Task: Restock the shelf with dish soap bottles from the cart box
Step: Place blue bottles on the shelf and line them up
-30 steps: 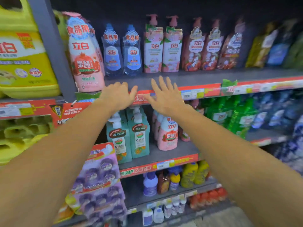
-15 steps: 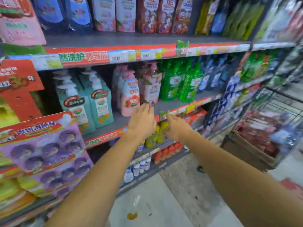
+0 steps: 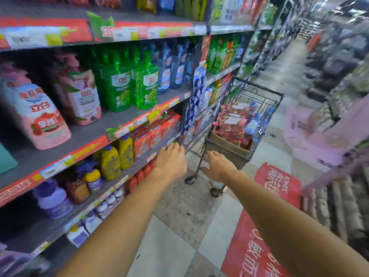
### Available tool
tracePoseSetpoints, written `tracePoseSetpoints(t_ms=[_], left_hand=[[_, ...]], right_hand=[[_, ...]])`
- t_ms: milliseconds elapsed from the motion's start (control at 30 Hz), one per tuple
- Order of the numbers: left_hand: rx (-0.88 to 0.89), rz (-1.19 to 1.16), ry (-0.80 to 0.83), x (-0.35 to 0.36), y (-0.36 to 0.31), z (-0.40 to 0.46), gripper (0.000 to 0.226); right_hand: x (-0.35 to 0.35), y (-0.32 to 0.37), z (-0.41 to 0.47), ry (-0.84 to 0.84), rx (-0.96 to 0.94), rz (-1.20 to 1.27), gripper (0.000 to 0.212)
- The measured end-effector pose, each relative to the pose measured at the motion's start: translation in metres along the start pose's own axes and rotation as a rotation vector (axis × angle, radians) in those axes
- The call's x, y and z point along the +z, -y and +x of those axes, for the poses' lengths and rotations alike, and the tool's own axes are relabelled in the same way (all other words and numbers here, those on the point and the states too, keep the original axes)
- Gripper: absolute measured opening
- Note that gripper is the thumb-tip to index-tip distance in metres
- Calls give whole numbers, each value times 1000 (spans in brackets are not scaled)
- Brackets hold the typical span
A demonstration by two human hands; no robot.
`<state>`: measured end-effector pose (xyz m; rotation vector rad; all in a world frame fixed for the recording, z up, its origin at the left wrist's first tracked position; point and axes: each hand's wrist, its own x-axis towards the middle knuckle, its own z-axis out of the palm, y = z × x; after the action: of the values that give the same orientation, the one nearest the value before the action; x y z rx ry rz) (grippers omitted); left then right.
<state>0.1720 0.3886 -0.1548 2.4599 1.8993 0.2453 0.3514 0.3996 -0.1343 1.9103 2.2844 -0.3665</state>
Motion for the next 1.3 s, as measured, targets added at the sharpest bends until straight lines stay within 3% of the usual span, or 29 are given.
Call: tracePoseSetpoints(t_ms=[233, 700, 1000, 1300], left_hand=[[62, 9, 173, 18, -100, 79, 36], [190, 114, 232, 86, -282, 259, 42], [268, 181, 340, 145, -347, 359, 46], [305, 55, 309, 200, -389, 515, 44]], right_hand=[[3, -110, 19, 0, 143, 113, 72], [-4, -353, 93, -6, 251, 227, 66], [1, -447, 148, 36, 269, 255, 62], [-8, -548, 257, 98, 361, 239, 56]])
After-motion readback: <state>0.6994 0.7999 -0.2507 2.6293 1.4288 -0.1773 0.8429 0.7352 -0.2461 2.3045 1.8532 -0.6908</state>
